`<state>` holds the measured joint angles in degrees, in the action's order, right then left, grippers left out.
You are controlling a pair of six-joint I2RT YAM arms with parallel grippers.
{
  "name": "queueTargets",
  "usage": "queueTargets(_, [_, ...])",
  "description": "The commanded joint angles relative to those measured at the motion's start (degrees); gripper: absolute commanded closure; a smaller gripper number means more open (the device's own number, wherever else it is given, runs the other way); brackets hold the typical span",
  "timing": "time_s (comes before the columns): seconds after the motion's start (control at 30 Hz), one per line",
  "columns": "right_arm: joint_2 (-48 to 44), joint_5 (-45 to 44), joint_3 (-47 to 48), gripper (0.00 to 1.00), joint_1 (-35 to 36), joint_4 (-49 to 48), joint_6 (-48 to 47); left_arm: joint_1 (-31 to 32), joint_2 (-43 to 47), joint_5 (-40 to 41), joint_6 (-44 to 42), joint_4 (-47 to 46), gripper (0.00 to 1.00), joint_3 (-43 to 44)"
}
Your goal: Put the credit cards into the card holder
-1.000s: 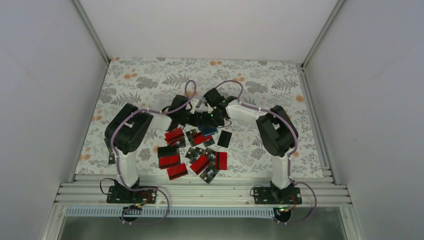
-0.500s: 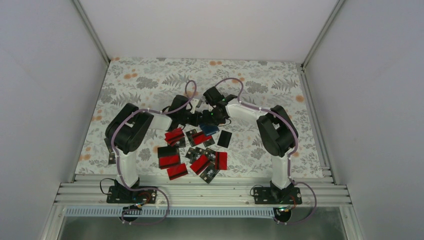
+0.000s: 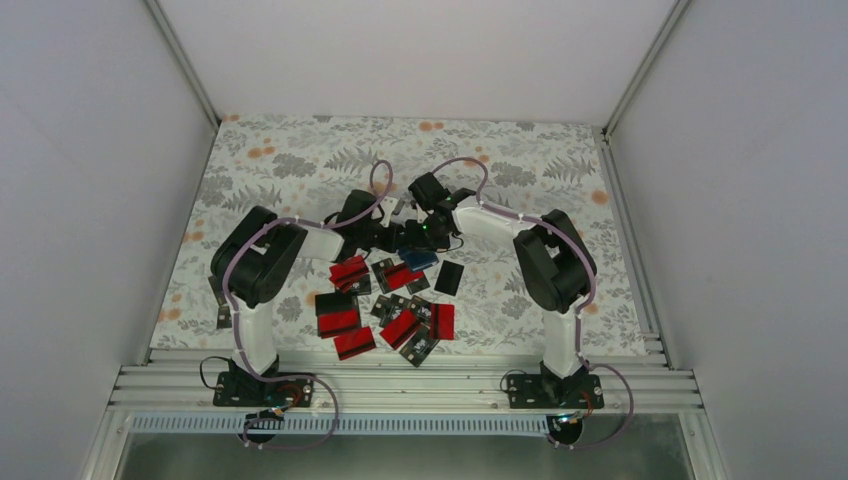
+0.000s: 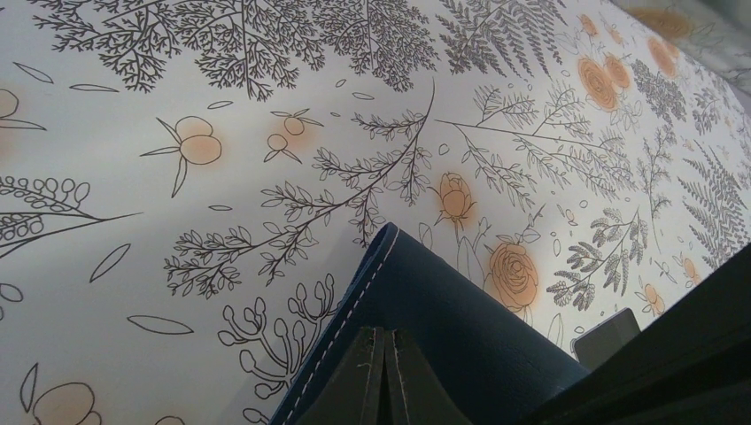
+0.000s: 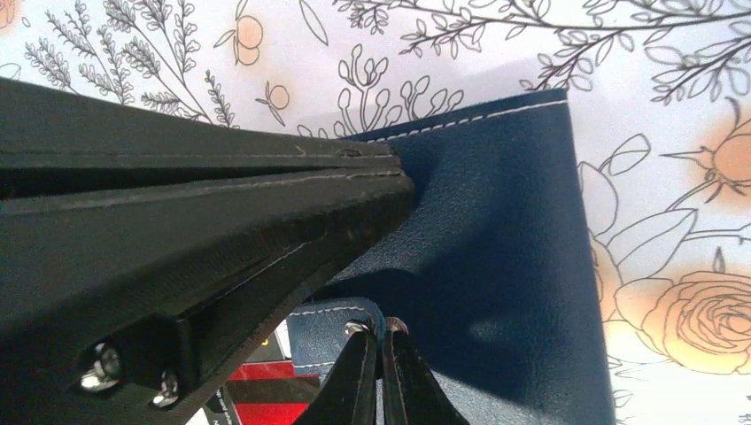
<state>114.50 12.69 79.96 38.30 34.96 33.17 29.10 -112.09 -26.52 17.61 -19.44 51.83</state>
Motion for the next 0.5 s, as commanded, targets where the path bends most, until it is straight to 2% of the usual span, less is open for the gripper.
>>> queueTargets(0.0, [1.81,1.33,-0.48,0.96,-0.24,1.31,1.20,-0.07,-4.45,4.19,-0.20,9.77,0.97,-2.62])
queueTargets(0.23, [2.09,-3.61,-0.98,0.96,-0.47,3.34,1.78,-0.10,-4.48,4.15,-0.12,9.43,0.98,-2.97])
queueTargets(0.47, [-1.15,-4.90,1.47,0.96,-0.52,3.36,1.33,-0.04,-4.60,4.02,-0.12,9.42,0.98,-2.84])
